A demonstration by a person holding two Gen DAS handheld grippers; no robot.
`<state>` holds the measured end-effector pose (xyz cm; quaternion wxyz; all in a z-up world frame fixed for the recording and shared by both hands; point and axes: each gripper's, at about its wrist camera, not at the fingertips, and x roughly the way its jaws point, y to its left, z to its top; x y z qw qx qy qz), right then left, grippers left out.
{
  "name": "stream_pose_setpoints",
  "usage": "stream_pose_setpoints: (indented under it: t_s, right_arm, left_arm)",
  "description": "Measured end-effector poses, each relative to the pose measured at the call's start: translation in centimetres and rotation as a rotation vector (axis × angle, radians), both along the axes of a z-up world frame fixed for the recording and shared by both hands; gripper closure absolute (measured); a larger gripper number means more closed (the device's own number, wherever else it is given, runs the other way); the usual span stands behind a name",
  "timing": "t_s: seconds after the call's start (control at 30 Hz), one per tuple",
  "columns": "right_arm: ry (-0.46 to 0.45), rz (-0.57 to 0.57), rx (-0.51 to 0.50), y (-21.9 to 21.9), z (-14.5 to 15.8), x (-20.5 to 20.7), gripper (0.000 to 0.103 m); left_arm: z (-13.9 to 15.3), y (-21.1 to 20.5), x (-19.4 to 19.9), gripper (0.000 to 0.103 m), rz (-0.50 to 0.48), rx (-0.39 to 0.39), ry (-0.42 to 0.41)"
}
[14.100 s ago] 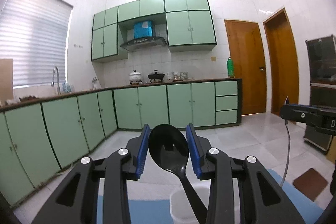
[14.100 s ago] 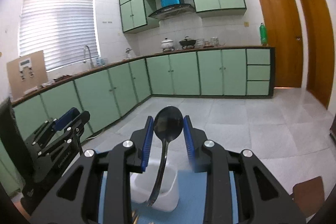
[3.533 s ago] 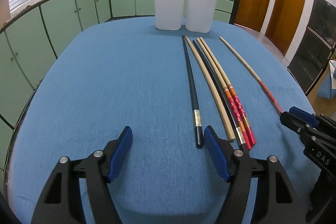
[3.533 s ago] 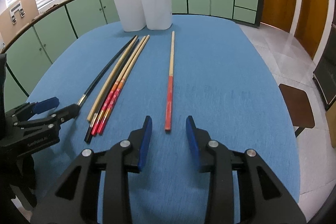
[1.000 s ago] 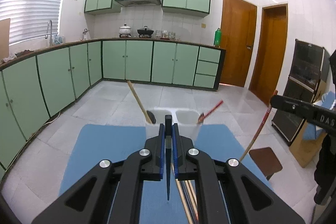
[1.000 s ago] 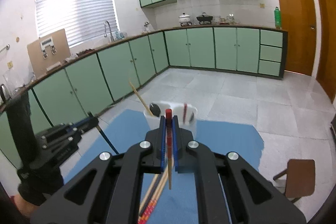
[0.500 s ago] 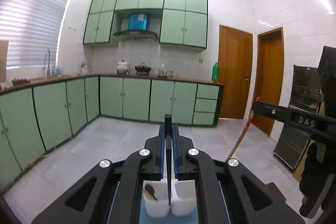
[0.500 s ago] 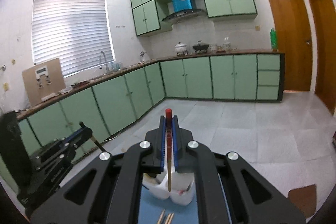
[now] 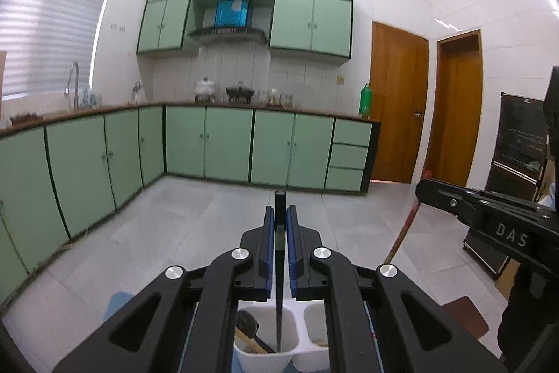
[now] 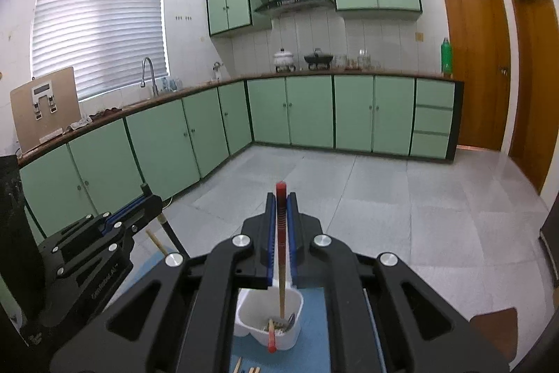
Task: Organize utensils
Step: 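Lower both chopsticks into the white cups and open both tools, then move both open tools back down to the chopsticks on the table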
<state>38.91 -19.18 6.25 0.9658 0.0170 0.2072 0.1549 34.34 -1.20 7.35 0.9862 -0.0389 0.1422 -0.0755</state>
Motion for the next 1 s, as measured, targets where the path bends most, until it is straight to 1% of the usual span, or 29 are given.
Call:
stream_pose_setpoints:
  t_s: [0.07,0.13,0.17,0.2,0.23,0.27,0.3,0.33,0.37,0.4,0.43,0.47,0.53,0.6,0.67,0.77,0.83,0.9,1.0]
  right_arm:
    - [0.009,-0.001,0.003,-0.1,-0.2,-0.1,0.089]
    - [0.004,-0.01,-0.001,-0.3,-0.2,-0.7,0.08]
    - [0.003,-0.015,-0.003,-0.2,-0.1,-0.9,0.078]
    - [0.0,-0.02,0.001,-0.4,0.0,-1.2,0.072]
    - [-0.002,-0.023,0.003,-0.6,0.1,-1.5,0.066]
    - [-0.006,-0.034,0.006,-0.9,0.2,-2.1,0.062]
    - [-0.011,-0.044,0.006,-1.2,0.2,-2.6,0.052]
    - [-0.019,-0.054,0.006,-1.5,0.1,-3.3,0.045]
    - [-0.03,-0.068,0.001,-1.9,0.0,-4.1,0.041]
    - [-0.034,-0.085,-0.007,-2.2,-0.3,-5.0,0.032]
    - [-0.037,-0.096,-0.009,-2.5,-0.7,-5.6,0.026]
    - [-0.042,-0.1,-0.007,-2.9,-1.3,-7.0,0.024]
    - [-0.037,-0.093,-0.016,-3.3,-2.6,-8.8,0.019]
    - [-0.017,-0.093,-0.033,-3.5,-4.5,-11.0,0.016]
    - [0.013,-0.09,-0.041,-3.7,-6.6,-13.1,0.016]
    - [0.077,-0.112,-0.041,-3.8,-10.2,-15.9,0.015]
    - [0.12,-0.125,-0.043,-3.8,-12.6,-17.3,0.015]
    - [0.176,-0.134,-0.066,-3.4,-15.3,-18.9,0.015]
    - [0.259,-0.135,-0.075,-2.5,-18.5,-20.1,0.015]
  left_arm:
    - [-0.3,0.5,-0.2,0.086,0.005,0.003,0.009]
    - [-0.4,0.7,-0.7,0.084,0.005,0.006,0.011]
    - [-0.4,0.8,-1.0,0.082,0.005,0.011,0.013]
    - [-0.3,0.9,-1.0,0.081,0.006,0.016,0.015]
    - [-0.2,0.9,-1.2,0.077,0.008,0.022,0.018]
    - [-0.1,0.9,-1.7,0.07,0.006,0.027,0.02]
    - [-0.1,0.9,-2.3,0.066,0.007,0.031,0.021]
    - [-0.1,0.9,-2.9,0.06,0.01,0.036,0.022]
    - [-0.3,1.0,-3.8,0.057,0.009,0.038,0.023]
    - [-0.4,1.0,-4.4,0.055,0.007,0.036,0.025]
    - [-0.6,1.0,-5.2,0.051,0.007,0.036,0.029]
    - [-1.1,1.1,-6.3,0.046,0.012,0.04,0.035]
    - [-2.2,1.1,-8.0,0.042,0.018,0.05,0.048]
    - [-4.0,0.9,-10.0,0.038,0.012,0.065,0.076]
    - [-6.1,0.7,-11.5,0.037,0.014,0.075,0.121]
    - [-9.7,1.0,-13.9,0.037,0.021,0.061,0.2]
    - [-11.7,1.2,-14.9,0.037,0.034,0.063,0.242]
    - [-14.2,1.3,-15.7,0.037,0.039,0.074,0.31]
    - [-16.5,1.3,-16.3,0.037,0.045,0.085,0.377]
